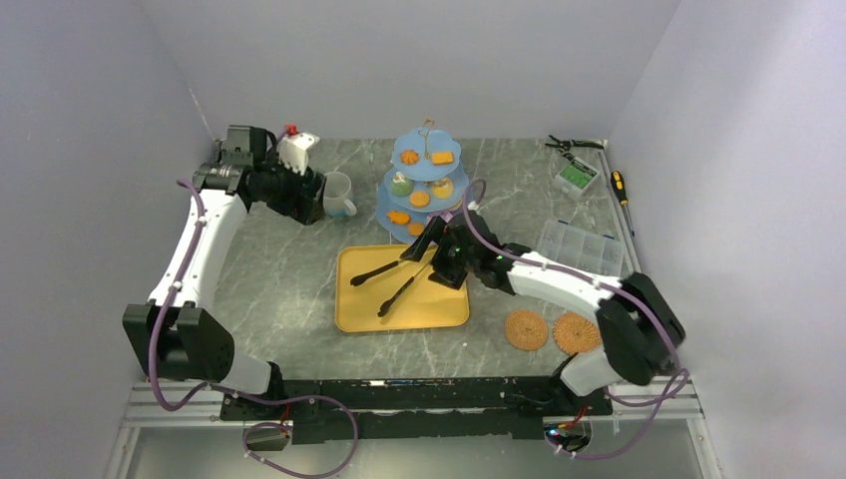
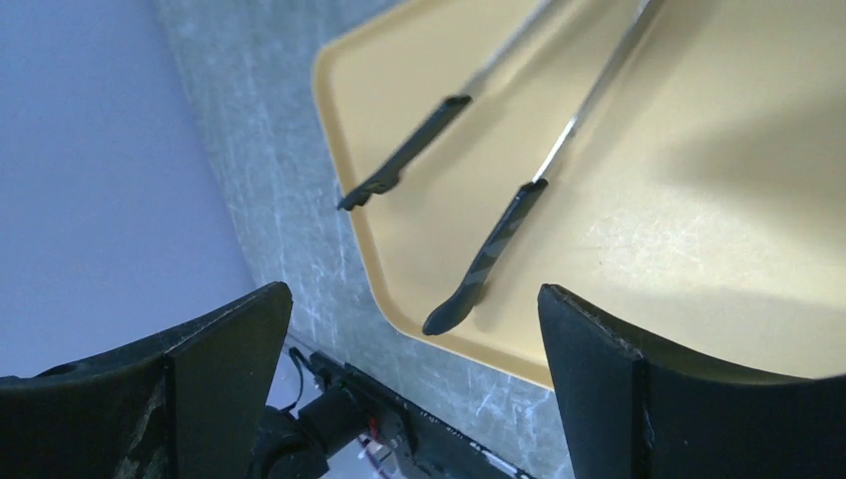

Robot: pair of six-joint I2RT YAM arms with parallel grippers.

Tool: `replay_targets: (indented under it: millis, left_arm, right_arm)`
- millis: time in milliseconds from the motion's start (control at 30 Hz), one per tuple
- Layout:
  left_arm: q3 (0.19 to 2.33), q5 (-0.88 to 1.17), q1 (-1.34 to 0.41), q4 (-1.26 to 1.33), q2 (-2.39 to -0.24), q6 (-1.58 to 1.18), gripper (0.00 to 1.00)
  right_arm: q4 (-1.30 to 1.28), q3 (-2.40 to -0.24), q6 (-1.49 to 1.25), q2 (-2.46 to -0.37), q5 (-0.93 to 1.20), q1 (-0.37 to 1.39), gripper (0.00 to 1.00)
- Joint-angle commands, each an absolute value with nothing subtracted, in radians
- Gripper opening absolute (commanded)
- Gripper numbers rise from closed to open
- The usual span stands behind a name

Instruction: Serve the afternoon tea

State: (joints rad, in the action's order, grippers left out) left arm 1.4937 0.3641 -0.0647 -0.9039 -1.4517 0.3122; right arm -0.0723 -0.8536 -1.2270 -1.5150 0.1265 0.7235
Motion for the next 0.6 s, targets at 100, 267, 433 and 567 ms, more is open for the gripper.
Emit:
replay_targets:
  millis: [100, 267, 433, 567]
  left_arm:
    - [1.273, 0.436, -0.079, -0.841, -1.407, 0.394, 0.92]
    - [1.139, 0.308, -0.171, -0.703, -1.435, 0.409, 0.89]
    - [1.089, 0.223, -0.255, -0.619, -1.517, 0.425, 0.88]
    - [1.077, 0.143, -0.296, -0.551, -1.598, 0.45, 0.87]
  right_arm:
    - [-0.226, -0.848, -0.954, -1.293, -0.164, 0.724, 0.98]
    - [-0.298, -0.777, -0.864, -1.145, -0.315, 0.721, 0.94]
    - [-0.372, -0.727, -0.85, -1.065, -0.393, 0.713, 0.94]
    - [-0.465, -0.717, -0.877, -1.048, -0.417, 0.698, 0.98]
